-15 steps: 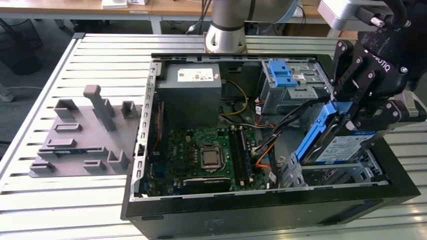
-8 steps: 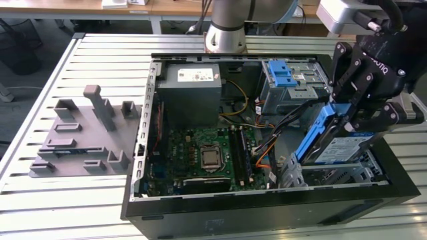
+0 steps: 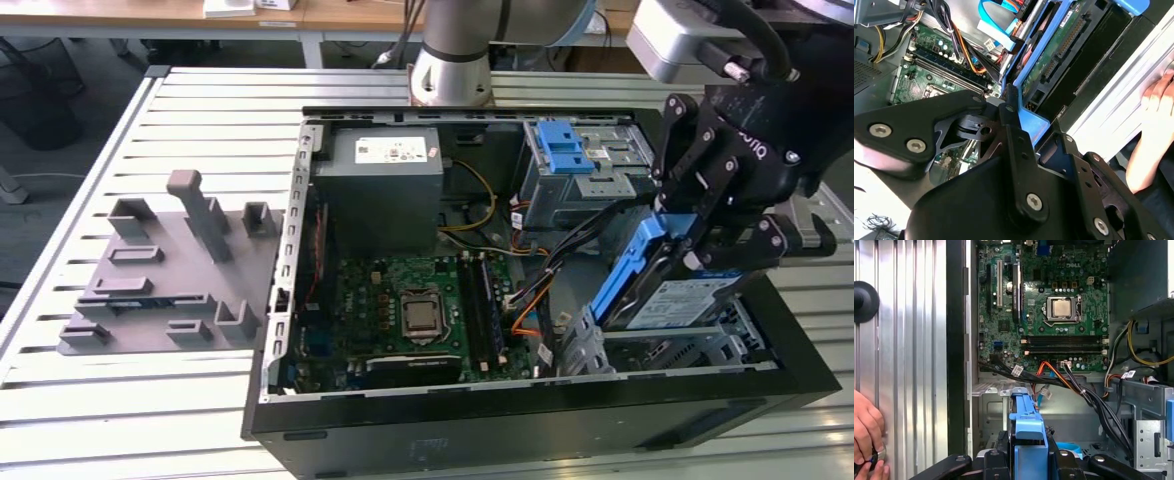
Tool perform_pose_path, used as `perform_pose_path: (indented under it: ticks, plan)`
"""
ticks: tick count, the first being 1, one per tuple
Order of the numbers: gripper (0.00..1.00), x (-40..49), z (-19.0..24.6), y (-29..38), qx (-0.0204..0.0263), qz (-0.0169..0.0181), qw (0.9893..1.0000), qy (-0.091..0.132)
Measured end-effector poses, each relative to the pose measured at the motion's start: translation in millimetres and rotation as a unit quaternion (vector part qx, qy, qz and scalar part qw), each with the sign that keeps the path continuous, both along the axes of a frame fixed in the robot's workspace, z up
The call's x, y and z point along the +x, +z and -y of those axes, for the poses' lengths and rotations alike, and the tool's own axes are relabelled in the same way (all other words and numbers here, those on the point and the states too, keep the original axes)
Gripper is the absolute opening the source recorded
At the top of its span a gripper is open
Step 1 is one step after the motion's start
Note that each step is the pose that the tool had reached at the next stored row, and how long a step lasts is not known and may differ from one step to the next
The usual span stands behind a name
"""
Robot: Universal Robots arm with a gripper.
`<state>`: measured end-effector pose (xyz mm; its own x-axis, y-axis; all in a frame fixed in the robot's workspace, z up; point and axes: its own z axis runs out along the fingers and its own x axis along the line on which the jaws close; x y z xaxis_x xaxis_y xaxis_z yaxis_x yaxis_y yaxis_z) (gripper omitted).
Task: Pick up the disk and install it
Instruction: 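Insert the disk into the insertion slot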
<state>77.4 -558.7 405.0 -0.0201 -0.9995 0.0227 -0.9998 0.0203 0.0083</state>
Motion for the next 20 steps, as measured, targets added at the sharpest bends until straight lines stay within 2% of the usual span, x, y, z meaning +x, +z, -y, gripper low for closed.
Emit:
perform_pose_path:
  ticks: [20]
  plan:
    - [0.36,0.0,0.0,-17.4,0.0,0.0,1.0,0.0]
